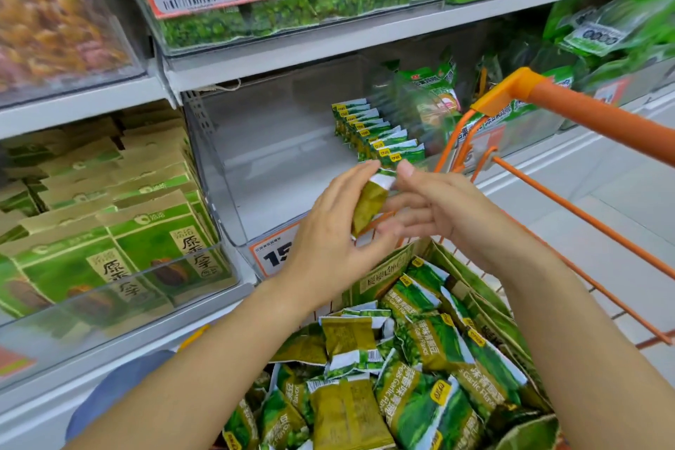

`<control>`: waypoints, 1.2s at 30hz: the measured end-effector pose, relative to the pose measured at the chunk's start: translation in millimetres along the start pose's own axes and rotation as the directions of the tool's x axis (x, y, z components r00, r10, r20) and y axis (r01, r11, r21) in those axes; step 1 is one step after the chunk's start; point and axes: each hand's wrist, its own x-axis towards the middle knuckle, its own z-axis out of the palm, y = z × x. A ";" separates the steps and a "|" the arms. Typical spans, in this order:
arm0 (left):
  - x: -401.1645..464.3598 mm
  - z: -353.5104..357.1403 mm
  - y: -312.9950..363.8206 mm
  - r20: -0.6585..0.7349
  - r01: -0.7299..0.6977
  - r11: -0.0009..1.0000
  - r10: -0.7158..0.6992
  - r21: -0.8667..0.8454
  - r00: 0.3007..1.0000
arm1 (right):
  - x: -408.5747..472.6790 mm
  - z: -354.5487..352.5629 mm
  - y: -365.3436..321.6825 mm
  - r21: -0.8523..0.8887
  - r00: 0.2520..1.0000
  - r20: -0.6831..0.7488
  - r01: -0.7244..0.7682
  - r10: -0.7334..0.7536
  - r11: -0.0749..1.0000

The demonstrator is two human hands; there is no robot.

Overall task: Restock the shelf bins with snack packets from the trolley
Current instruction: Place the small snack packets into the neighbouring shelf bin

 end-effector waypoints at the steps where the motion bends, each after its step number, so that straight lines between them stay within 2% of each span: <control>1: -0.4 -3.0 2.8 -0.044 0.076 0.991 -0.081 -0.114 0.996 | 1.4 0.6 0.2 -0.003 0.999 -0.034 0.022 -0.022 1.000; 2: -0.2 -5.6 3.7 -0.065 0.165 0.948 -0.189 -0.272 0.980 | 3.2 0.8 0.8 -0.031 0.994 -0.096 0.050 -0.053 0.998; 3: 1.5 -8.5 4.9 -0.046 0.251 0.862 -0.301 -0.441 0.952 | 4.6 0.6 1.9 -0.083 0.982 -0.170 0.073 -0.086 0.994; 5: 5.6 -13.0 4.3 -0.030 0.329 0.707 -0.444 -0.626 0.896 | 6.7 -0.1 5.7 -0.189 0.961 -0.249 0.074 -0.120 0.979; 8: 10.0 -18.3 10.1 -0.004 0.357 0.594 -0.519 -0.721 0.855 | 4.6 3.3 8.1 -0.168 0.990 -0.127 0.039 -0.061 0.985; 11: 7.2 -18.8 10.8 0.050 0.359 0.614 -0.460 -0.703 0.886 | 1.6 10.1 7.7 -0.014 1.000 0.006 0.015 -0.015 1.000; 18: 6.0 -16.3 9.2 0.148 0.334 0.682 -0.318 -0.651 0.937 | 5.7 11.1 8.4 0.190 0.997 -0.070 0.051 -0.038 0.980; 20: 9.7 -19.8 12.7 0.078 0.340 0.676 -0.386 -0.654 0.919 | 7.5 9.8 12.8 0.070 0.989 -0.130 0.079 -0.069 0.994; 21: 13.7 -22.7 11.4 0.041 0.350 0.666 -0.433 -0.658 0.900 | 9.6 6.2 17.8 -0.111 0.969 -0.209 0.109 -0.131 0.988; 22: 21.3 -25.6 9.5 0.025 0.372 0.658 -0.474 -0.655 0.880 | 11.6 1.1 22.5 -0.358 0.931 -0.285 0.116 -0.227 0.926; 23: 29.4 -28.7 5.6 0.028 0.407 0.664 -0.503 -0.627 0.864 | 13.3 -3.8 26.4 -0.610 0.893 -0.310 0.076 -0.326 0.788; 24: 38.7 -29.9 -1.0 0.043 0.445 0.701 -0.511 -0.557 0.859 | 14.1 -8.6 28.8 -0.775 0.879 -0.283 0.025 -0.382 0.632; 25: 49.0 -29.0 -8.5 0.064 0.463 0.769 -0.488 -0.441 0.871 | 15.2 -13.7 31.5 -0.848 0.893 -0.245 -0.008 -0.378 0.531; 26: 60.1 -25.8 -14.4 0.084 0.460 0.824 -0.459 -0.331 0.884 | 16.4 -17.0 33.7 -0.875 0.916 -0.210 -0.020 -0.341 0.484; 28: 83.1 -14.6 -22.3 0.093 0.439 0.875 -0.429 -0.204 0.899 | 17.8 -18.2 36.9 -0.887 0.943 -0.168 -0.018 -0.288 0.460; 31: 117.3 13.1 -27.2 0.149 0.493 0.858 -0.474 -0.146 0.868 | 17.1 -15.3 36.1 -0.889 0.942 -0.150 0.004 -0.301 0.457; 36: 151.8 57.9 -30.7 0.248 0.515 0.845 -0.534 0.142 0.808 | 16.2 -15.9 35.4 -0.891 0.946 -0.146 0.002 -0.290 0.454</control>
